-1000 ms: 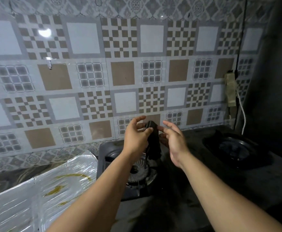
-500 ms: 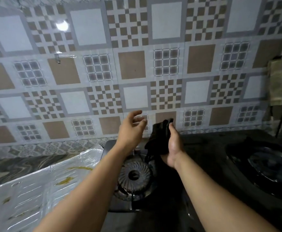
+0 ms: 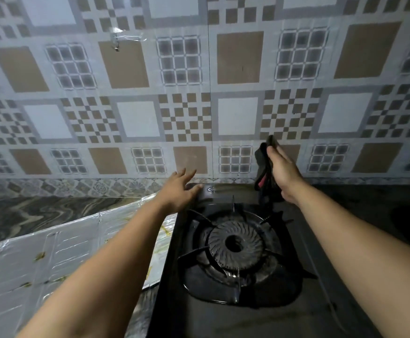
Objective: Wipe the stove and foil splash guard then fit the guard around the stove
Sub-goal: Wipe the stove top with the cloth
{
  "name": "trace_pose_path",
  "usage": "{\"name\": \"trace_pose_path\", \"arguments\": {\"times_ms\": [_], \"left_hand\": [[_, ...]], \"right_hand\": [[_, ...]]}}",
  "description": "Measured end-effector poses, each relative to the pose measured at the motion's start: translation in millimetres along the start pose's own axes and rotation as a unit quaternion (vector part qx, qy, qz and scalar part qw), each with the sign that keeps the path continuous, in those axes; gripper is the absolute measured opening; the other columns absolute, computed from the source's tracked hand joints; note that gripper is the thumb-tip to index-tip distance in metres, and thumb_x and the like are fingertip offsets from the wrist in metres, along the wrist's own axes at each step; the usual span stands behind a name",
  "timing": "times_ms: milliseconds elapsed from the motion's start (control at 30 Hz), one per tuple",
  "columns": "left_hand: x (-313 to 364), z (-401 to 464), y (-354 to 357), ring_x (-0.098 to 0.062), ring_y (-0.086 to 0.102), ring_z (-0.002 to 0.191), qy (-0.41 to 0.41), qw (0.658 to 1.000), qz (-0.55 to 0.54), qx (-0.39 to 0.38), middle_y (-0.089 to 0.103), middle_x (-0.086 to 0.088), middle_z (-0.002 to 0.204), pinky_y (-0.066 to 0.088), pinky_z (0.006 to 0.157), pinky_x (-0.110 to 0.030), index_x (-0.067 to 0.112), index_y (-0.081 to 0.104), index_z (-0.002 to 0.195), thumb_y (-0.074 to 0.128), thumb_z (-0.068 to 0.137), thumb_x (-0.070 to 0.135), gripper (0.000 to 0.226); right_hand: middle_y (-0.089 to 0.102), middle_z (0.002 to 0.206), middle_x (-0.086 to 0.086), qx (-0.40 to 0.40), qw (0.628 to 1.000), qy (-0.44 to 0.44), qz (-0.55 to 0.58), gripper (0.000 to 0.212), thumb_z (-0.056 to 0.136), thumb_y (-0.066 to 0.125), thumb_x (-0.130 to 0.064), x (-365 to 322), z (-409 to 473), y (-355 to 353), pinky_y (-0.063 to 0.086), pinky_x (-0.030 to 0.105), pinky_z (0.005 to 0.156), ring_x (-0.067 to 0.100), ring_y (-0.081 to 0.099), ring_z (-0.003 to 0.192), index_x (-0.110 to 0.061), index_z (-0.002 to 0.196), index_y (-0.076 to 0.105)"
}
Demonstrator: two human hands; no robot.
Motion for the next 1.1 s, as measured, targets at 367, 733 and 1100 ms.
{"name": "trace_pose_path", "arguments": {"times_ms": [367, 733, 1100], "left_hand": [[-21, 12, 42, -0.025, 0.000, 0.153, 0.029, 0.996, -0.046, -0.068, -0.003, -0.014, 0.165, 0.002, 0.120, -0.028, 0.006, 0.010, 0.156, 0.053, 0.098, 0.045, 0.082], [-24, 18, 47, -0.036, -0.012, 0.151, 0.052, 0.992, 0.050, -0.100, -0.010, -0.012, 0.165, -0.002, 0.123, -0.042, 0.010, -0.001, 0.157, 0.035, 0.100, 0.056, 0.082], [-20, 16, 43, -0.035, -0.013, 0.151, 0.060, 0.985, 0.115, -0.111, -0.009, -0.012, 0.165, 0.003, 0.123, -0.049, 0.009, -0.002, 0.157, 0.030, 0.100, 0.057, 0.081]], "right_hand": [[0.029, 0.159, 0.000, -0.251, 0.821, -0.046, -0.512, 0.050, 0.103, 0.041, -0.024, 33, 1, 99, 0.021, 0.038, 0.119, 0.024, 0.027, 0.145, -0.031, 0.151, 0.030], [-0.017, 0.162, 0.008, -0.274, 0.693, 0.037, -0.666, 0.068, 0.101, 0.031, -0.054, 40, 10, 104, -0.002, 0.057, 0.118, 0.035, -0.017, 0.147, -0.041, 0.151, -0.013], [-0.030, 0.157, 0.004, -0.304, 0.650, 0.043, -0.695, 0.070, 0.096, 0.024, -0.066, 50, 12, 117, -0.010, 0.057, 0.117, 0.035, -0.026, 0.144, -0.047, 0.147, -0.019]]}}
Point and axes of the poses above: each hand's wrist, its own z-axis towards the middle knuckle, its own y-axis out of the palm, x = y × z, the point moved 5 cm from there along z, towards the middle knuckle
